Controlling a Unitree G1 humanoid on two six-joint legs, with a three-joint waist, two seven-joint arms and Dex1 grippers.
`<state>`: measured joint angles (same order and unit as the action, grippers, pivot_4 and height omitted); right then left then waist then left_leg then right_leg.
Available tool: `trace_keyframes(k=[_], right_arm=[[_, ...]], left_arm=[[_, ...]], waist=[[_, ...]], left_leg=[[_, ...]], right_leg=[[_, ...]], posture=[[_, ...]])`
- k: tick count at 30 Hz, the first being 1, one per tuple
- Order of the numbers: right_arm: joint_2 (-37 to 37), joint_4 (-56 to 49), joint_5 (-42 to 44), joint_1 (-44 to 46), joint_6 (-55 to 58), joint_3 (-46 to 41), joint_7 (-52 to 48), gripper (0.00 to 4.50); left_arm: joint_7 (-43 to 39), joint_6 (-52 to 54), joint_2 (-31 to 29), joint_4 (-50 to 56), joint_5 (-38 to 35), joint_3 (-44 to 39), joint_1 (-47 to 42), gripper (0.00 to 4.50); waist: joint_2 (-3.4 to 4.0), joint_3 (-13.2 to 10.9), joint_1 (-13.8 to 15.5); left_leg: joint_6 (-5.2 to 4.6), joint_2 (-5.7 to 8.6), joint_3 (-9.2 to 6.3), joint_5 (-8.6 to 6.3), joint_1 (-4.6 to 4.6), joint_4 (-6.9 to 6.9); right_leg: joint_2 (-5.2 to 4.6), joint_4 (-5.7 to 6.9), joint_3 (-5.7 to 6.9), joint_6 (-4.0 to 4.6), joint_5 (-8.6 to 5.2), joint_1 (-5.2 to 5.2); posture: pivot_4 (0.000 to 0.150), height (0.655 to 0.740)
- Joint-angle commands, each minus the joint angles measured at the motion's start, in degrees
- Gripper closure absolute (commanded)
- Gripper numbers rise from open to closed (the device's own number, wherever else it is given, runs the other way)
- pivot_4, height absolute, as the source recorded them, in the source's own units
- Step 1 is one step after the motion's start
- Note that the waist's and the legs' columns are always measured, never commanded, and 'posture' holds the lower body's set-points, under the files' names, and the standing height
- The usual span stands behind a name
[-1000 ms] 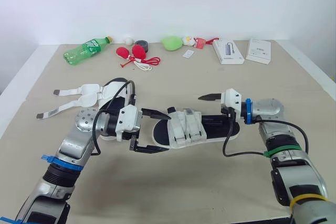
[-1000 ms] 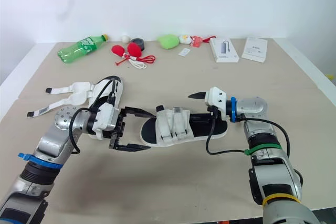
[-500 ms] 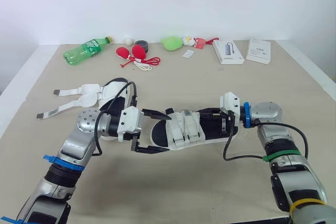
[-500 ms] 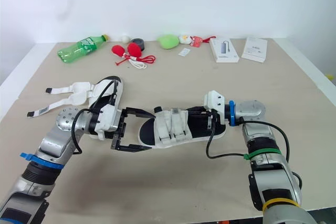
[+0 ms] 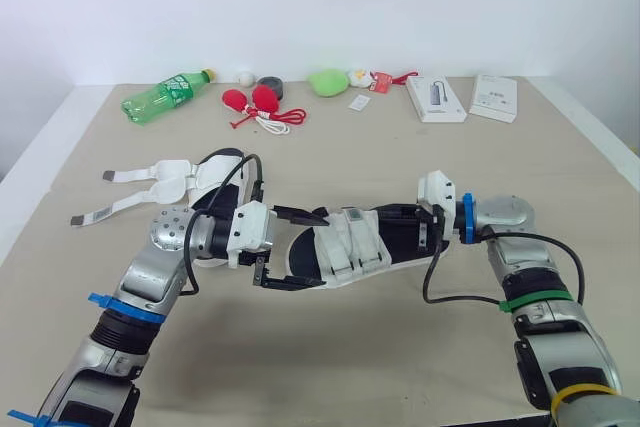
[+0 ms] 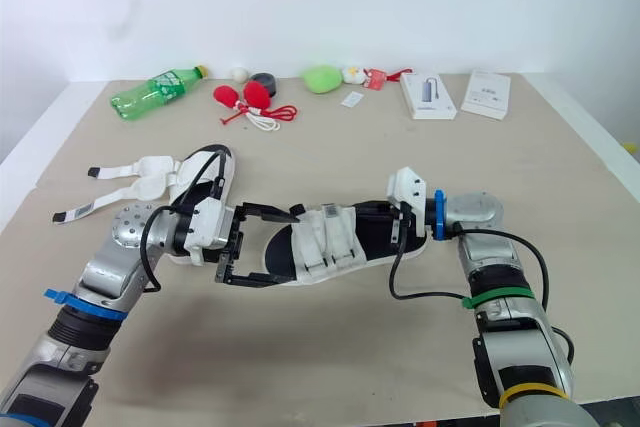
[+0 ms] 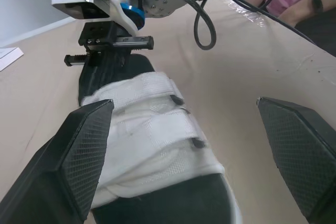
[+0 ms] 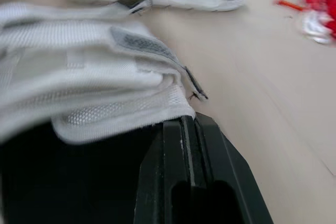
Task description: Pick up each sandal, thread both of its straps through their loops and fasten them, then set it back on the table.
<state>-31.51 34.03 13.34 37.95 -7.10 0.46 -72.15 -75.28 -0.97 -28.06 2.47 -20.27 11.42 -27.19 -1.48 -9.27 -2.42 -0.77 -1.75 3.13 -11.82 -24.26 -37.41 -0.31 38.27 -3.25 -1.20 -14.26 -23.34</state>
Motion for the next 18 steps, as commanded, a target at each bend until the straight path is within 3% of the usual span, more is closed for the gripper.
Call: trace_keyframes(k=[1, 9, 18], right_arm=[[-0.9, -8.0, 5.5, -1.8, 7.3, -7.7, 8.6, 4.41], [0.1, -19.6, 6.9, -12.3, 18.1, -19.2, 31.7, 4.41], [1.7, -21.0, 5.5, -15.0, 25.7, -30.5, 57.9, 4.41]], left_arm=[[1.2, 0.4, 0.5, -0.7, -0.8, -1.1, -1.7, 0.00], [0.6, 0.8, 1.2, -1.9, -1.0, -0.4, -2.9, 0.00], [1.3, 0.2, 3.8, -3.2, -0.2, 0.4, -3.6, 0.00]], waist=[[0.00, 0.0, 0.2], [0.02, 0.0, 1.1], [0.22, 0.0, 0.9]], left_leg=[[0.00, 0.00, 0.00, 0.00, 0.00, -0.01], [0.00, 0.02, -0.05, 0.00, -0.07, 0.03], [0.01, 0.05, 0.05, 0.01, -0.03, 0.00]], right_leg=[[0.00, 0.00, 0.00, 0.00, 0.00, 0.00], [0.02, -0.01, 0.03, -0.04, -0.04, -0.04], [0.06, -0.01, -0.09, -0.23, -0.05, -0.06]], posture=[[0.150, 0.7400], [0.150, 0.7400], [0.150, 0.7400]])
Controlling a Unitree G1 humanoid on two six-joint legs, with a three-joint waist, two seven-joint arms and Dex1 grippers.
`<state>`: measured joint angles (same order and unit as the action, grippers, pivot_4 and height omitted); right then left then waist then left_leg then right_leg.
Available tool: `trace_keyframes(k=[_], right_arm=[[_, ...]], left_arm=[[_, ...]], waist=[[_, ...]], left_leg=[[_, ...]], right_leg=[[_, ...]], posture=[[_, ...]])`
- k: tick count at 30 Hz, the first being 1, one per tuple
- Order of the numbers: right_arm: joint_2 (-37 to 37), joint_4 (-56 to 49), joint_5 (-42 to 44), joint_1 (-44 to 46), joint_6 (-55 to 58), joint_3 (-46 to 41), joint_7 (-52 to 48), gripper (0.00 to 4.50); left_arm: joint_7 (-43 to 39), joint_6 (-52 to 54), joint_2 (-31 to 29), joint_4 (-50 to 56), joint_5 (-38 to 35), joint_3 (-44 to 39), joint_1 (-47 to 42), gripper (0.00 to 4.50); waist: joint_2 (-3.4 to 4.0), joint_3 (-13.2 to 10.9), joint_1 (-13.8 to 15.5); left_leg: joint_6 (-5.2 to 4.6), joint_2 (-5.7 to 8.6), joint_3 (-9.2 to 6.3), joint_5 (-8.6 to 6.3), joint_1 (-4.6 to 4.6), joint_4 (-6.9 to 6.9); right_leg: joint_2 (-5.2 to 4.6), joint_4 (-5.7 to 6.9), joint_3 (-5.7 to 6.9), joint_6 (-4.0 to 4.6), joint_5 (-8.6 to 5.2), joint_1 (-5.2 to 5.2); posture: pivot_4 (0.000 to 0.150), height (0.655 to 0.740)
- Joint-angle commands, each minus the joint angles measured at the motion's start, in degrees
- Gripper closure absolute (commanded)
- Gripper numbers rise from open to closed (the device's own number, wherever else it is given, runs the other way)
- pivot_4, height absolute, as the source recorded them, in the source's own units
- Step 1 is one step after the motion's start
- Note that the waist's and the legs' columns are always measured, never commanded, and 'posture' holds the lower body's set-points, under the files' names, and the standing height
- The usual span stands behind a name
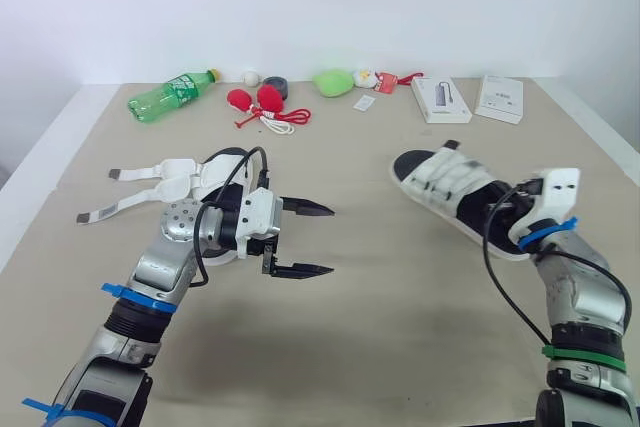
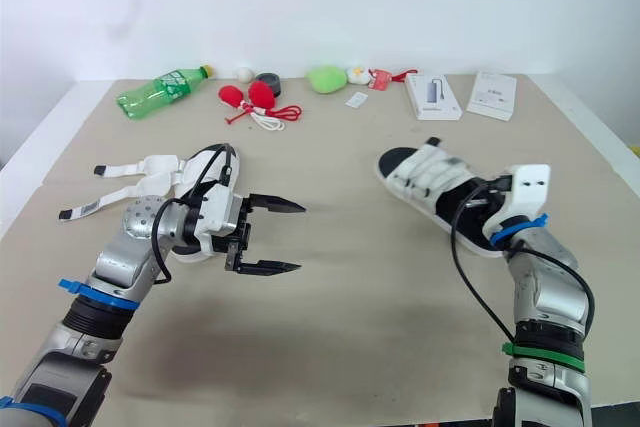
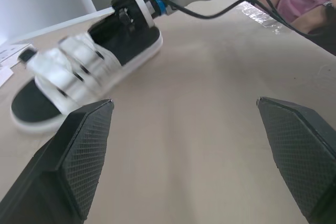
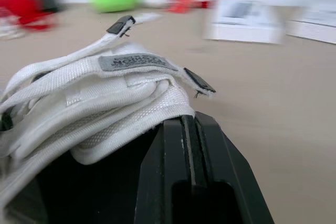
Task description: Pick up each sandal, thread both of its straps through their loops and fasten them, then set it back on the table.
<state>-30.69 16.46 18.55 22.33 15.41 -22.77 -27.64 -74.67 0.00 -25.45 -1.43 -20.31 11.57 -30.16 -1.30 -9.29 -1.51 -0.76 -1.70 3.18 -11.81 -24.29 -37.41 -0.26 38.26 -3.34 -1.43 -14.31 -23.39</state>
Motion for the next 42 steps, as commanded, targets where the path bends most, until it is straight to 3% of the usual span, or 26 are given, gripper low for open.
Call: trace_keyframes(k=[1, 11, 18, 28, 29, 30, 32, 35, 36, 38, 39, 42], right_arm=[[1.5, -4.0, 0.6, 0.5, 4.7, -8.2, 15.7, 4.41], [10.3, -9.4, 7.9, 6.1, 19.6, -14.8, 35.6, 4.41], [10.7, -8.4, 8.3, 7.2, 20.0, -13.9, 37.0, 4.41], [10.8, -10.4, 9.6, 5.2, 20.5, -12.3, 34.8, 4.41], [10.6, -11.1, 9.9, 4.7, 20.8, -12.1, 34.2, 3.83], [10.3, -11.9, 10.2, 4.3, 21.6, -11.7, 33.4, 3.73], [8.8, -13.1, 9.7, 3.1, 22.6, -9.9, 31.0, 2.98], [4.1, -14.4, 8.5, 1.3, 23.5, -5.3, 23.8, 1.31], [1.9, -14.8, 8.2, 0.6, 23.9, -3.9, 21.0, 1.22], [-2.4, -16.2, 8.0, -1.0, 24.1, -1.4, 15.0, 0.38], [-4.7, -17.2, 7.9, -2.1, 23.7, -0.3, 11.9, 0.08], [-12.1, -21.1, 7.6, -7.2, 18.5, 3.1, -1.7, 0.08]], left_arm=[[1.1, -0.8, 1.4, 0.7, -0.1, 0.3, -0.5, 0.00], [6.2, 8.4, 2.7, 3.3, -3.5, -1.3, 0.8, 0.00], [17.1, 17.7, 3.9, 3.6, -0.2, -1.0, -0.4, 0.00], [16.7, 16.4, 3.7, 5.3, 2.0, 0.8, 0.1, 0.00], [16.7, 16.2, 3.7, 5.2, 2.1, 0.9, 0.1, 0.00], [16.6, 15.9, 3.8, 5.1, 2.2, 1.0, 0.0, 0.00], [16.4, 15.5, 3.8, 5.0, 2.2, 1.1, 0.0, 0.00], [16.3, 15.1, 4.0, 4.7, 2.4, 1.3, -0.1, 0.00], [16.2, 15.0, 4.0, 4.6, 2.5, 1.4, -0.2, 0.00], [16.0, 14.7, 4.0, 4.4, 2.6, 1.5, -0.3, 0.00], [15.9, 14.5, 4.0, 4.3, 2.6, 1.5, -0.3, 0.00], [16.1, 14.0, 4.0, 3.6, 3.0, 1.4, -0.4, 0.00]], waist=[[0.05, 0.0, 0.0], [0.17, 0.1, -0.5], [0.17, 0.1, -0.7], [0.17, 0.1, -1.1], [0.17, 0.1, -1.1], [0.17, 0.1, -1.1], [0.17, 0.1, -1.1], [0.17, 0.1, -1.1], [0.17, 0.1, -1.1], [0.18, 0.1, -1.1], [0.18, 0.0, -1.1], [0.20, 0.0, -1.0]], left_leg=[[0.00, -0.03, -0.03, 0.00, 0.00, 0.01], [-0.07, -0.04, -0.02, 0.05, 0.02, 0.02], [-0.12, 0.01, 0.00, 0.07, 0.01, 0.01], [-0.13, -0.01, 0.01, 0.07, 0.01, 0.03], [-0.13, -0.01, 0.01, 0.07, 0.01, 0.04], [-0.13, -0.01, 0.01, 0.07, 0.01, 0.04], [-0.13, -0.01, 0.01, 0.07, 0.01, 0.05], [-0.13, -0.01, 0.03, 0.07, 0.01, 0.06], [-0.13, -0.01, 0.03, 0.07, 0.01, 0.06], [-0.13, 0.00, 0.07, 0.07, 0.00, 0.06], [-0.13, 0.01, 0.09, 0.07, 0.00, 0.07], [-0.16, 0.03, 0.08, 0.05, -0.01, 0.12]], right_leg=[[0.05, 0.00, 0.00, -0.01, -0.02, 0.01], [0.06, 0.00, -0.04, -0.23, -0.09, 0.02], [0.03, -0.01, -0.07, -0.31, -0.06, 0.03], [0.04, -0.02, -0.09, -0.31, -0.05, 0.02], [0.04, -0.02, -0.08, -0.31, -0.06, 0.02], [0.04, -0.02, -0.09, -0.31, -0.06, 0.02], [0.04, -0.02, -0.10, -0.31, -0.06, 0.01], [0.04, -0.03, -0.11, -0.31, -0.06, 0.01], [0.03, -0.04, -0.10, -0.31, -0.06, 0.01], [0.01, -0.05, -0.12, -0.32, -0.07, 0.00], [0.01, -0.06, -0.13, -0.33, -0.08, 0.00], [-0.01, -0.11, -0.12, -0.38, -0.11, -0.01]], posture=[[0.150, 0.7400], [0.150, 0.7400], [0.150, 0.7400], [0.150, 0.7400], [0.150, 0.7400], [0.150, 0.7400], [0.150, 0.7400], [0.150, 0.7400], [0.150, 0.7400], [0.150, 0.7400], [0.150, 0.7400], [0.150, 0.7400]])
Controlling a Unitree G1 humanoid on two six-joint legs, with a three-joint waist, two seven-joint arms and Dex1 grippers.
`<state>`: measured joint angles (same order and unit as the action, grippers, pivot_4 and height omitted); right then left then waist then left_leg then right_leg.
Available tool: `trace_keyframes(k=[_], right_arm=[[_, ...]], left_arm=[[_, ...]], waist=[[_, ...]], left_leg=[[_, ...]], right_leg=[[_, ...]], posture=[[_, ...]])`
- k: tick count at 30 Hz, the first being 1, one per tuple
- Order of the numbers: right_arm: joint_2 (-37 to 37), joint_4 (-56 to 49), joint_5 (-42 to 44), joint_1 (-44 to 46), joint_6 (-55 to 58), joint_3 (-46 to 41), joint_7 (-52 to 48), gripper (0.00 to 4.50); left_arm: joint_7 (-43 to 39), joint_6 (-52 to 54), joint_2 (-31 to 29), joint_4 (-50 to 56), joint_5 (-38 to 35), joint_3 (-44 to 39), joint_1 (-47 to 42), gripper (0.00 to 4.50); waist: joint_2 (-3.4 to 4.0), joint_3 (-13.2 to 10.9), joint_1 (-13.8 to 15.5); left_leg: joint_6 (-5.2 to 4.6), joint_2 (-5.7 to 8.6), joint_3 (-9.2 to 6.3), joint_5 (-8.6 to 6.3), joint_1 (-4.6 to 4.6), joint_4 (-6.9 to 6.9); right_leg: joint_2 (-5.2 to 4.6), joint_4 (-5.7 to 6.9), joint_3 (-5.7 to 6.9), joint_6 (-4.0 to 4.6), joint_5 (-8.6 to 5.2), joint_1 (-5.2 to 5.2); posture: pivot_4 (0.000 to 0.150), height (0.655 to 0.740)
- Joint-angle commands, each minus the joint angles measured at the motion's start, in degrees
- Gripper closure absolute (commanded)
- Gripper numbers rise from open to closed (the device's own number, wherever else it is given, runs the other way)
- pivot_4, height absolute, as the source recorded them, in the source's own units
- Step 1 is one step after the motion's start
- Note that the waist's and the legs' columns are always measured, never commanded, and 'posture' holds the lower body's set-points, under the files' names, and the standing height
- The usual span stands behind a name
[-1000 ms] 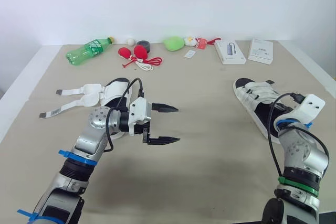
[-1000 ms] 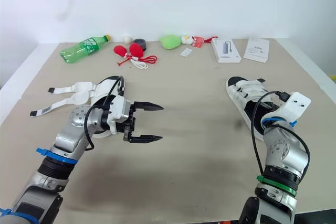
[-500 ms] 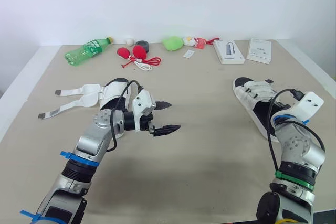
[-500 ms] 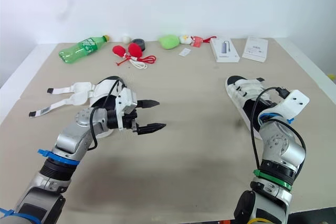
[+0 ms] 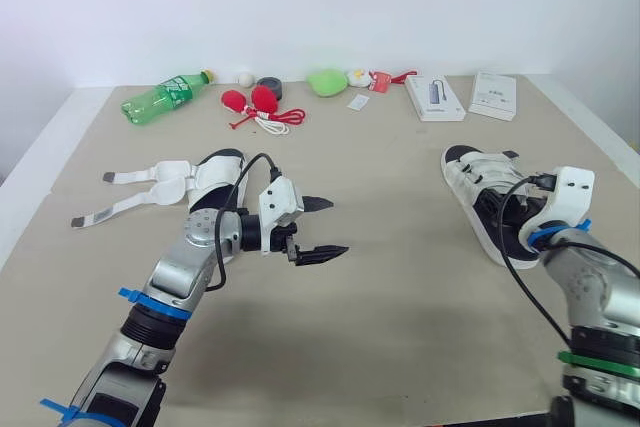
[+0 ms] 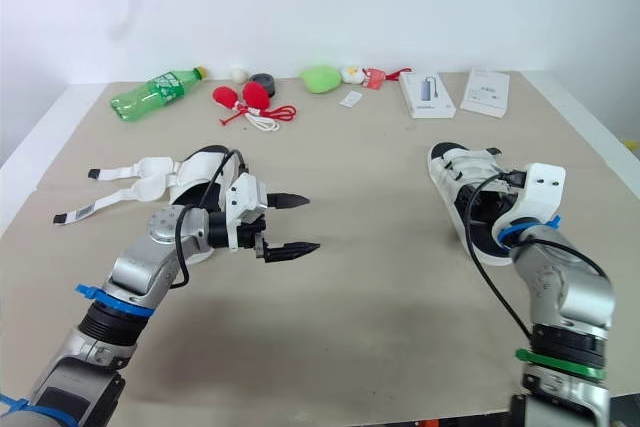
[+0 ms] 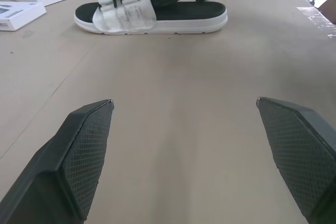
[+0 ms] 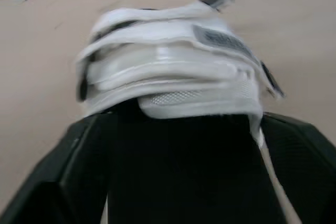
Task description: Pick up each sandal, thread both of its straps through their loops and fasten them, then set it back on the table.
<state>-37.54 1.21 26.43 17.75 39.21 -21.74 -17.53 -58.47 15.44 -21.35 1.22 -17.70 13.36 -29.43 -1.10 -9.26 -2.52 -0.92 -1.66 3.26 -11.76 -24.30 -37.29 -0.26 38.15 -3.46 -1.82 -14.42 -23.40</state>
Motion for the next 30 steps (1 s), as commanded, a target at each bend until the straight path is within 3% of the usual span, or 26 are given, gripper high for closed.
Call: trace_keyframes(k=[1, 5, 8, 12, 17, 23, 30], right_arm=[[-7.5, -7.1, 0.4, -4.6, -7.4, 2.8, -17.4, 0.08], [-13.4, -10.5, 6.6, -9.4, -12.5, 2.3, -38.1, 0.08], [-14.5, -10.3, 7.3, -8.7, -15.3, 2.8, -43.6, 0.08], [-9.0, -12.4, 12.3, 3.1, -13.5, 9.9, -47.2, 0.08], [-2.2, -5.7, 7.8, 10.7, -20.8, 18.7, -54.3, 0.08], [2.6, 5.9, 1.4, 17.1, -29.8, 23.9, -58.2, 0.08], [5.2, 11.8, -1.9, 19.8, -35.1, 24.7, -59.8, 0.08]], left_arm=[[0.1, -1.5, -0.1, 0.7, 0.5, -0.5, -1.1, 0.00], [2.8, -2.3, -0.1, -1.0, 2.3, -1.4, -1.6, 0.00], [3.3, -2.4, -0.1, -1.4, 2.5, -1.7, -1.7, 0.00], [5.0, -1.2, -1.2, 0.1, 2.4, -3.1, -0.1, 0.00], [11.1, -0.5, -1.4, 4.8, 4.2, -4.9, 3.1, 0.00], [28.1, 13.9, 0.3, 14.3, 8.0, -10.2, 6.6, 0.00], [45.0, 29.2, 7.9, 27.0, 10.5, -13.9, 10.4, 0.00]], waist=[[0.01, 0.0, 0.1], [0.03, -0.1, 0.1], [-0.01, -0.1, -0.1], [-0.08, -0.2, -0.4], [-0.22, -0.3, 0.1], [-0.25, -0.3, 1.1], [-0.28, -0.3, 1.2]], left_leg=[[-0.01, -0.01, 0.00, -0.01, 0.00, 0.01], [-0.06, -0.05, -0.03, -0.05, 0.02, 0.00], [-0.06, -0.04, -0.08, -0.04, 0.03, -0.04], [-0.05, -0.04, -0.04, -0.03, 0.13, -0.12], [-0.03, -0.14, -0.27, 0.05, 0.10, -0.10], [-0.03, 0.10, -0.23, -0.01, -0.07, -0.09], [0.00, 0.04, -0.30, 0.01, -0.04, -0.10]], right_leg=[[0.01, -0.01, 0.00, 0.00, -0.01, 0.01], [0.07, -0.04, 0.02, 0.00, -0.03, 0.03], [0.07, -0.04, 0.06, 0.00, 0.00, 0.06], [0.14, -0.03, -0.15, 0.08, 0.23, 0.01], [0.27, -0.03, 0.00, 0.19, 0.22, 0.03], [-0.06, -0.05, 0.05, 0.23, 0.21, -0.03], [-0.04, -0.03, 0.12, 0.27, 0.27, 0.01]], posture=[[0.150, 0.7400], [0.150, 0.7400], [0.150, 0.7400], [0.150, 0.7400], [0.150, 0.7400], [0.150, 0.7400], [0.150, 0.7400]])
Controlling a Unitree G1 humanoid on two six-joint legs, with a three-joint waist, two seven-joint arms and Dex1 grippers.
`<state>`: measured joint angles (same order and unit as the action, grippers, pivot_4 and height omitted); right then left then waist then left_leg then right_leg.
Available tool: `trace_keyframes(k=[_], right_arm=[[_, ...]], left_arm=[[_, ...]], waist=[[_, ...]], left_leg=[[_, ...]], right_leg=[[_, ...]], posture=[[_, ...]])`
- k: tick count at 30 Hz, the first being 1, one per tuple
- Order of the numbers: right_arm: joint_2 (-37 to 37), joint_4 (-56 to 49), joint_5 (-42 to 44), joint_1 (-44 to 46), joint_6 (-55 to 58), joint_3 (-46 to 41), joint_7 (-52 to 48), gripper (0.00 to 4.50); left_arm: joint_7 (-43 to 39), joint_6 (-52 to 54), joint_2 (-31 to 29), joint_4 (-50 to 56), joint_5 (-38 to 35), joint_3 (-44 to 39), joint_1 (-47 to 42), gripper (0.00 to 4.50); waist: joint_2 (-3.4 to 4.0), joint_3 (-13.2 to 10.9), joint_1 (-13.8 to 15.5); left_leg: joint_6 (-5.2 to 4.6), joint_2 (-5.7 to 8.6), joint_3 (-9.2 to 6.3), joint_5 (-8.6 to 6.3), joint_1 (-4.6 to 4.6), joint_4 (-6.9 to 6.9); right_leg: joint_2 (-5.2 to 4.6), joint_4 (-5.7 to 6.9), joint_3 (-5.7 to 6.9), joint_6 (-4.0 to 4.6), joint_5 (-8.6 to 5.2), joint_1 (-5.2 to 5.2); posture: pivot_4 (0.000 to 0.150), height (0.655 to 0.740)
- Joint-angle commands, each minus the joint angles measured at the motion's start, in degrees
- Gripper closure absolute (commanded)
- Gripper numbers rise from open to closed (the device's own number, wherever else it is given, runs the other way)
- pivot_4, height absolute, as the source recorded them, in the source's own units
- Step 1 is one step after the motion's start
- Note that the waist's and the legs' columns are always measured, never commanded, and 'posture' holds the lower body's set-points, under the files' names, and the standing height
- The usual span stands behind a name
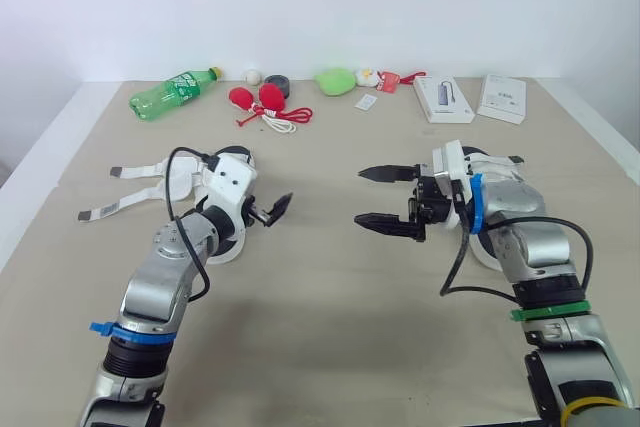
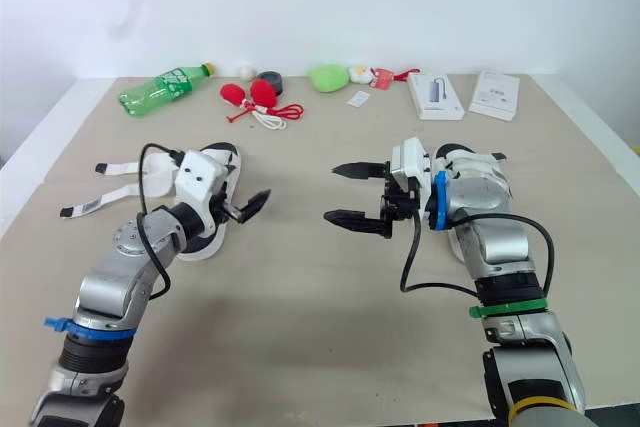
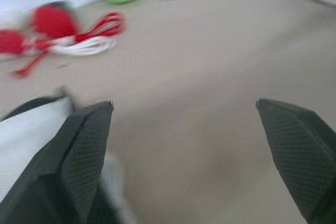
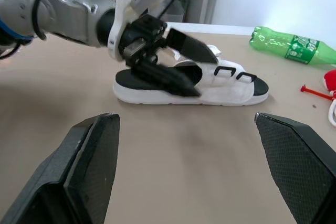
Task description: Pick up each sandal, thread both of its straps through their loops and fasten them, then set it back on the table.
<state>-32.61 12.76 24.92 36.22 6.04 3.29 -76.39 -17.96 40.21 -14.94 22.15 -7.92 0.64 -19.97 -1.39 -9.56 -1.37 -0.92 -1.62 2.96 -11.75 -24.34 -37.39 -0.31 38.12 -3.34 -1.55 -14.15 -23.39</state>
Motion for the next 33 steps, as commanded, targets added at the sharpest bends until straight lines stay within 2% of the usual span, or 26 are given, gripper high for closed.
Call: trace_keyframes(k=[1, 10, 22, 29, 30, 32, 33], right_arm=[[0.5, 0.7, -0.6, 1.5, -2.3, -0.2, -1.2, 0.08], [2.5, 5.3, -1.7, 4.3, -5.4, -0.2, -2.6, 0.08], [4.7, 6.0, -2.7, 5.9, -4.6, 0.0, -0.4, 0.08], [6.1, 3.7, -2.5, 5.5, 3.7, -0.4, 7.5, 0.08], [6.2, 3.1, -2.5, 5.4, 3.9, -0.4, 7.8, 0.00], [5.7, 2.8, -3.6, 4.9, 2.7, 0.2, 7.6, 0.00], [5.4, 2.9, -4.0, 4.8, 2.3, 0.4, 7.4, 0.00]], left_arm=[[6.4, 6.8, 2.6, 7.6, 1.1, -1.5, 1.9, 0.00], [11.4, 11.2, 4.7, 10.6, 2.9, 0.7, 5.5, 0.00], [9.5, 7.6, 3.9, -5.2, 2.0, -0.3, -3.0, 0.00], [9.5, 6.1, 3.9, -11.4, 2.1, 0.3, -6.7, 0.00], [9.4, 6.5, 3.9, -11.9, 2.1, 0.3, -6.8, 0.40], [9.5, 7.2, 4.2, -12.6, 1.4, -0.5, -6.9, 0.79], [9.5, 7.7, 4.5, -12.7, 0.9, -1.1, -6.9, 1.34]], waist=[[-0.01, 0.0, 0.0], [-0.02, 0.0, 0.0], [-0.02, 0.0, 0.0], [-0.02, 0.0, 0.0], [-0.02, 0.0, 0.0], [-0.02, 0.0, 0.0], [-0.02, 0.0, 0.0]], left_leg=[[0.00, 0.01, 0.00, 0.00, 0.00, 0.00], [0.13, -0.03, 0.01, 0.08, 0.06, 0.00], [0.15, 0.00, 0.03, 0.10, 0.06, 0.01], [0.16, -0.01, 0.03, 0.10, 0.05, 0.04], [0.15, 0.00, 0.03, 0.10, 0.05, 0.04], [0.15, -0.01, 0.03, 0.10, 0.05, 0.04], [0.16, -0.01, 0.02, 0.10, 0.05, 0.04]], right_leg=[[0.00, 0.00, 0.00, 0.05, 0.03, 0.00], [0.08, 0.01, 0.00, 0.18, 0.15, 0.01], [0.07, 0.02, 0.00, 0.23, 0.19, 0.01], [0.03, 0.02, 0.00, 0.24, 0.19, -0.01], [0.03, 0.02, -0.01, 0.24, 0.19, -0.01], [0.03, 0.02, 0.00, 0.24, 0.19, -0.02], [0.04, 0.02, 0.01, 0.24, 0.19, -0.02]], posture=[[0.150, 0.7400], [0.150, 0.7400], [0.150, 0.7400], [0.150, 0.7400], [0.150, 0.7400], [0.150, 0.7400], [0.150, 0.7400]])
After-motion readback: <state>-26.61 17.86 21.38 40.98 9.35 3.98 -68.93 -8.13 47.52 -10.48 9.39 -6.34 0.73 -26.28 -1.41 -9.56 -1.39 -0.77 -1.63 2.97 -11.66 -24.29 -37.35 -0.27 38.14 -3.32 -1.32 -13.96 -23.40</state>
